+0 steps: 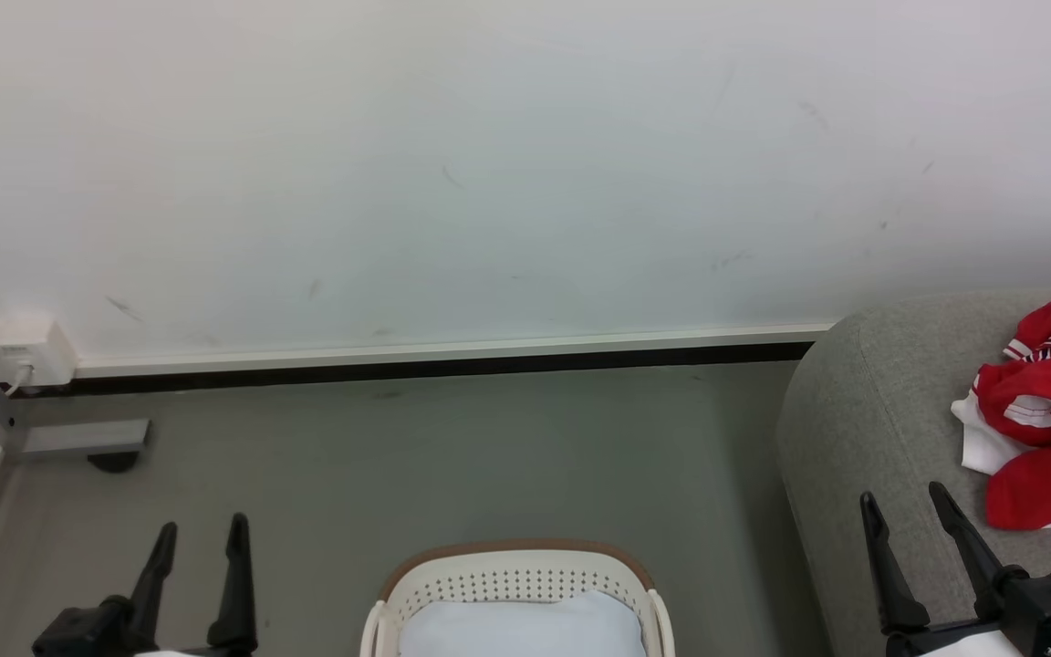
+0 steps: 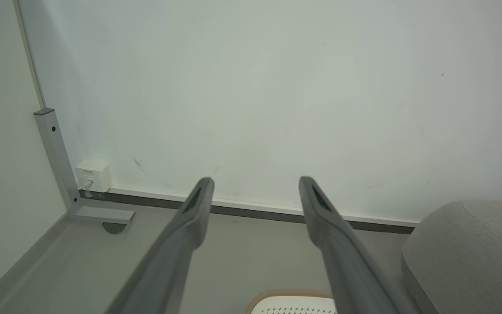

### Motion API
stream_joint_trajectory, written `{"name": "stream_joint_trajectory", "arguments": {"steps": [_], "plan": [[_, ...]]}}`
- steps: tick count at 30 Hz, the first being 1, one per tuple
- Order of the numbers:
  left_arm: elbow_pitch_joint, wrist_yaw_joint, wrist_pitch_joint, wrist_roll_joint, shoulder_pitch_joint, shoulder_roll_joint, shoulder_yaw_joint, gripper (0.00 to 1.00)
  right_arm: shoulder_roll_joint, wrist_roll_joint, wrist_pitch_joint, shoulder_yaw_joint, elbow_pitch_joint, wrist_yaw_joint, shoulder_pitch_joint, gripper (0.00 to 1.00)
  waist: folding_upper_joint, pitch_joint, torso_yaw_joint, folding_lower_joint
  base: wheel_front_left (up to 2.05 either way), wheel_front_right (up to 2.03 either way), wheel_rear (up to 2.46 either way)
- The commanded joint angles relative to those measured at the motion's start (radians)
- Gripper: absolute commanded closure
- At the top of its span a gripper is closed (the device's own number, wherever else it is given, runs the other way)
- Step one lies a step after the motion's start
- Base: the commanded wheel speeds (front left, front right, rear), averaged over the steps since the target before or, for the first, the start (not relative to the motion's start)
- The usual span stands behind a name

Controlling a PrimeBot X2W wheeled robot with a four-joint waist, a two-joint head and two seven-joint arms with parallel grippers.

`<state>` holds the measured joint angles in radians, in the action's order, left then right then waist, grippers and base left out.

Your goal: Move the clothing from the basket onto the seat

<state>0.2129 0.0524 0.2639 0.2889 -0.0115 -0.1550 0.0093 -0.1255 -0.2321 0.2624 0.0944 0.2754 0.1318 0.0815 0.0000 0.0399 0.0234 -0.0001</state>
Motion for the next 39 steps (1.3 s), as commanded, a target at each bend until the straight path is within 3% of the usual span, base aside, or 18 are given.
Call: {"name": "stream_joint_trajectory", "arguments": {"steps": [1, 20, 21, 24, 39], "plan": [[0.003, 0.004, 0.001, -0.015, 0.005, 0.003, 0.007, 0.0, 0.002, 0.005, 0.003, 0.0, -0.005, -0.002, -0.006, 0.0, 0.0, 0.0, 0.0, 0.0001, 0.0, 0.0, 0.0], [0.028, 0.064, 0.001, -0.07, -0.006, 0.054, 0.077, 0.0, 0.0, -0.008, 0.003, 0.008, -0.008, -0.002, -0.003, 0.0, 0.0, -0.001, 0.0, 0.0001, 0.0, 0.0, 0.0], [0.029, 0.062, 0.0, -0.06, -0.002, 0.054, 0.075, 1.0, 0.004, -0.006, 0.0, 0.008, -0.008, 0.0, -0.001, 1.0, 0.0, -0.001, 0.0, 0.0001, 0.0, 0.0, 0.0], [0.057, 0.062, -0.002, -0.058, 0.011, 0.063, 0.073, 1.0, 0.009, -0.008, -0.003, 0.011, 0.016, 0.0, -0.015, 1.0, 0.0, -0.001, 0.0, 0.0001, 0.0, 0.0, 0.0], [0.053, 0.065, -0.08, 0.216, -0.015, 0.071, 0.083, 1.0, 0.022, -0.281, -0.077, -0.034, 0.005, 0.0, -0.005, 1.0, 0.0, -0.006, -0.003, 0.0001, 0.0, 0.0, 0.0]]}}
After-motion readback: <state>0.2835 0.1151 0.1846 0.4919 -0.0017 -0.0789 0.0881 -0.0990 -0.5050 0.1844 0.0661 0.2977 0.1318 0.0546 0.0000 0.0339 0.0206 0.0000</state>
